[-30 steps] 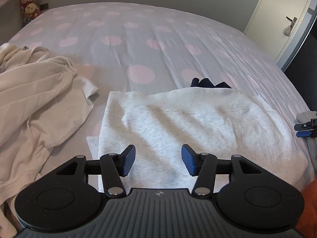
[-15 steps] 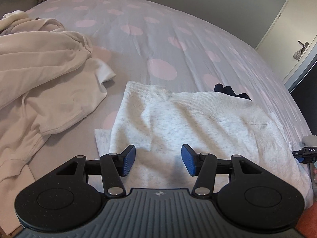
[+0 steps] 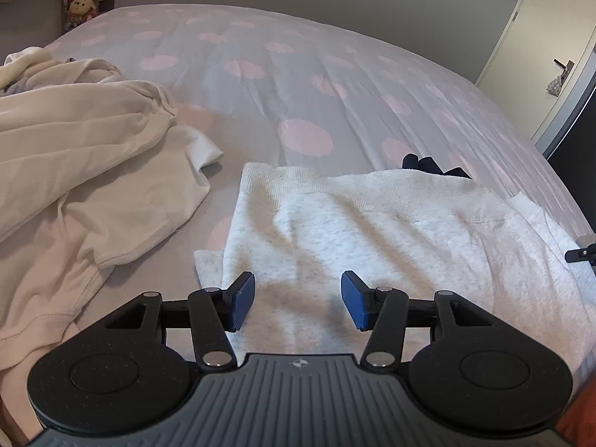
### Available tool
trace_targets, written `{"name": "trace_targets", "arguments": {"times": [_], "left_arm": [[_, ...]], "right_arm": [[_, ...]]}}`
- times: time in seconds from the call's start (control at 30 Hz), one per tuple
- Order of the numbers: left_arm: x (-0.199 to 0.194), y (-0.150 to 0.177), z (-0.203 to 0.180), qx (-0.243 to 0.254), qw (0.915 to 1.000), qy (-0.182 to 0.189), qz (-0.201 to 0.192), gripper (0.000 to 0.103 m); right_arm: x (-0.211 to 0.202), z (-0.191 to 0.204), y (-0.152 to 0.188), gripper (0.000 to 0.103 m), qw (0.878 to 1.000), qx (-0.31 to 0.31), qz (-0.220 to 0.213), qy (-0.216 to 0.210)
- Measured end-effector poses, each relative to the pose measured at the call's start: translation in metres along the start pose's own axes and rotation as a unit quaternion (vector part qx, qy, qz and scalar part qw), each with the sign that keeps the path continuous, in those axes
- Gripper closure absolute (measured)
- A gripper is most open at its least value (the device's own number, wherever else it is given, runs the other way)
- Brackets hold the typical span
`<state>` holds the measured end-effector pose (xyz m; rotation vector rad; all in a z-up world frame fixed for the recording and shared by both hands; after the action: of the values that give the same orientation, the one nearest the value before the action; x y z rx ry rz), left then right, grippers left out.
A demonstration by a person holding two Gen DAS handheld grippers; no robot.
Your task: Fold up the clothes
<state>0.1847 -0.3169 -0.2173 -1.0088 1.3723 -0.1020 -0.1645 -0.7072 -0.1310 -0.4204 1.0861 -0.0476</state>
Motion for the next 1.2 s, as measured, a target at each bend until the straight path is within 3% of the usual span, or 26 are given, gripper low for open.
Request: {"name": "trace_targets", "arguments": {"times": [0.23, 0.37, 0.53, 0.67, 0.83, 1.2], "left_arm": [[-0.012, -0.002, 0.000, 0.004, 0.9999, 0.003, -0.010, 0.054], [-0.025, -0.002, -0.003, 0.009, 0.9997, 0.009, -0.023, 0.054], [-0.032, 0.002, 0.000, -0.001, 0.9994, 0.020, -0.027, 0.054], [-0.033, 0.003, 0.007, -0.016, 0.9992, 0.023, -0.030, 0.054], [-0.035, 0.004, 0.015, -0.030, 0.9986, 0.023, -0.035, 0.055], [-0.026, 0.007, 0.030, -0.051, 0.9981, 0.025, -0.025, 0.055]], "right_arm": [[-0.051, 0.066, 0.010, 0.089, 0.999, -0.030, 0.005, -0.032], [-0.063, 0.117, 0.017, 0.089, 0.996, -0.069, 0.010, -0.046], [-0.070, 0.187, 0.036, 0.089, 0.990, -0.107, 0.016, -0.095], [-0.055, 0.242, 0.053, 0.089, 0.983, -0.130, 0.024, -0.129], [-0.020, 0.283, 0.078, 0.089, 0.978, -0.131, 0.046, -0.154], [0.056, 0.319, 0.137, 0.089, 0.972, -0.123, 0.096, -0.177]]}}
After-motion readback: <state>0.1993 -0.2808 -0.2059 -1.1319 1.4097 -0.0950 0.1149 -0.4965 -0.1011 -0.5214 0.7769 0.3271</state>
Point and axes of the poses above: each gripper's, at about its wrist camera, not at the fingertips, and x roughly the way its jaws point, z to its left, y to its underside, the point moved 9 cm from there along x, roughly the way its jaws point, and after that the axes turned 10 degrees about x, right-handed, at the moved point
